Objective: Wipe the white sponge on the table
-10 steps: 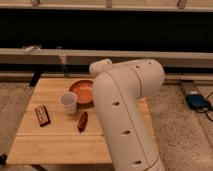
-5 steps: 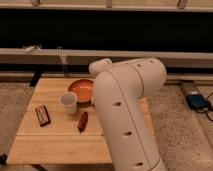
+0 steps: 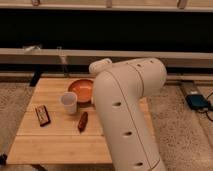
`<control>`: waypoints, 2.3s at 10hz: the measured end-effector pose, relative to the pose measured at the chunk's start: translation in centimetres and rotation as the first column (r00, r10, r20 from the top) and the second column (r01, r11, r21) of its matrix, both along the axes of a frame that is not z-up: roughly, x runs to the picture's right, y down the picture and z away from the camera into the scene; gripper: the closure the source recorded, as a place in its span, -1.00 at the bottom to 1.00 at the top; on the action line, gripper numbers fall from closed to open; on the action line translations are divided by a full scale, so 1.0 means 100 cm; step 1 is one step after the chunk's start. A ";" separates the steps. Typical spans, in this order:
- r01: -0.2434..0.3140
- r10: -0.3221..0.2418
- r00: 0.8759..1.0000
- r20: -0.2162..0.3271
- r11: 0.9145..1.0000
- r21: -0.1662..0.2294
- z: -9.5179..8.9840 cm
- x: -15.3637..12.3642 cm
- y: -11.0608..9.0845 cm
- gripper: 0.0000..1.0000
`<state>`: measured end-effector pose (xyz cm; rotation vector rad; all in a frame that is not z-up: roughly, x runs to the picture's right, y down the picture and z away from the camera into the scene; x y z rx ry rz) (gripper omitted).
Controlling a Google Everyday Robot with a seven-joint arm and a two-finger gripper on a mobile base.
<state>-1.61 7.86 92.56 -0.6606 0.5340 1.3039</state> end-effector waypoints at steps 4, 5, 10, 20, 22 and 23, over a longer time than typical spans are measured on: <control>-0.001 0.001 1.000 -0.001 1.000 0.000 0.000 0.001 0.000 -0.60; -0.001 0.001 1.000 -0.001 1.000 0.000 0.000 0.001 0.000 -0.60; 0.085 -0.078 0.994 0.080 0.992 -0.088 -0.014 0.006 -0.005 -0.60; 0.144 -0.124 0.981 0.147 0.981 -0.133 -0.022 0.021 -0.012 -0.60; 0.146 -0.126 0.981 0.146 0.980 -0.136 -0.021 0.021 -0.010 -0.60; 0.155 -0.135 0.979 0.149 0.979 -0.129 -0.022 0.021 -0.010 -0.60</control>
